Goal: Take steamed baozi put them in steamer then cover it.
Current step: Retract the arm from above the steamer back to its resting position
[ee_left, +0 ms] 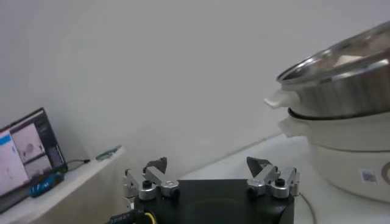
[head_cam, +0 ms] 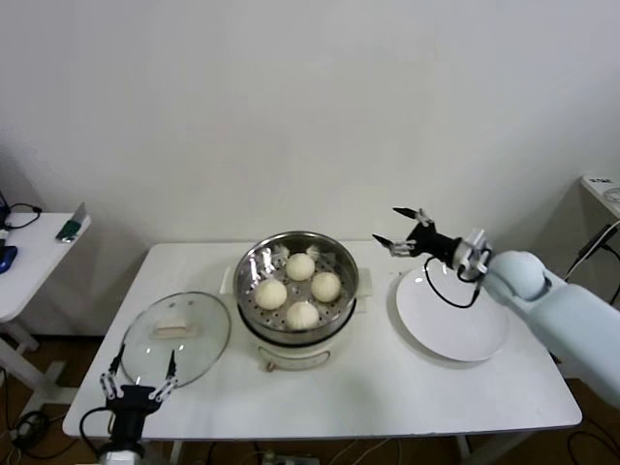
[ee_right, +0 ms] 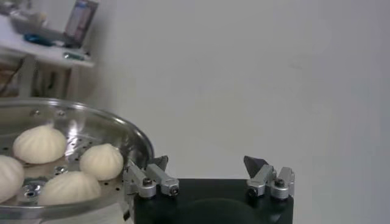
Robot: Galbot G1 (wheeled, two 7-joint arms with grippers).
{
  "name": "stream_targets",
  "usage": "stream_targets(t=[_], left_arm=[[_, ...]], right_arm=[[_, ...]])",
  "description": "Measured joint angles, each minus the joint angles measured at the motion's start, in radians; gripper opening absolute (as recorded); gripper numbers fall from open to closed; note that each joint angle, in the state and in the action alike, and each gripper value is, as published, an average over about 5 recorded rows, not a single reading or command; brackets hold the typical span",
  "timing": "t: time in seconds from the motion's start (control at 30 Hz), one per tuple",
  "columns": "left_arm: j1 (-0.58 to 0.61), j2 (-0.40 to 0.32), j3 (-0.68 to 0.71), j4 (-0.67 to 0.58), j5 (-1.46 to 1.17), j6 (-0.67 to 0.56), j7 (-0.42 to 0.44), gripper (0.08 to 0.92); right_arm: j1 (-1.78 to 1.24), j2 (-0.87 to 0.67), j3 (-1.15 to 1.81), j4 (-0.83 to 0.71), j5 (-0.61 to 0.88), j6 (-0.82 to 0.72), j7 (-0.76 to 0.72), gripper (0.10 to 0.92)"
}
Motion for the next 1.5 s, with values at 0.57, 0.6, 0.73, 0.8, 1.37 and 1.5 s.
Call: stream_targets(t=[0.57, 0.6, 0.73, 0.8, 1.37, 1.5], left_arm=[[-0.041, 0.050, -0.029, 0.012, 0.605, 0.074, 0.019, 0.823], [-0.048, 0.054, -0.026, 0.018, 0.651, 0.080, 0.023, 0.823], [-0.084, 0.073, -0.005, 0.057, 0.809, 0.098, 0.030, 0.823], [-0.108, 0.084, 0.007, 0.087, 0.872, 0.104, 0.030, 0.823], [-0.369, 0.119, 0.073, 0.418, 1.125, 0.125, -0.028, 0.823], [-0.421, 0.125, 0.078, 0.478, 1.141, 0.125, -0.044, 0.823]], right_arm=[[-0.646, 0.243, 0.659, 0.182, -0.140, -0.060, 0.054, 0.823], [-0.667, 0.256, 0.680, 0.186, -0.148, -0.061, 0.054, 0.823], [-0.739, 0.300, 0.749, 0.193, -0.177, -0.065, 0.050, 0.823], [-0.764, 0.318, 0.772, 0.195, -0.191, -0.066, 0.047, 0.823], [-0.838, 0.400, 0.846, 0.185, -0.278, -0.065, 0.039, 0.823], [-0.846, 0.410, 0.853, 0.179, -0.292, -0.060, 0.032, 0.823]])
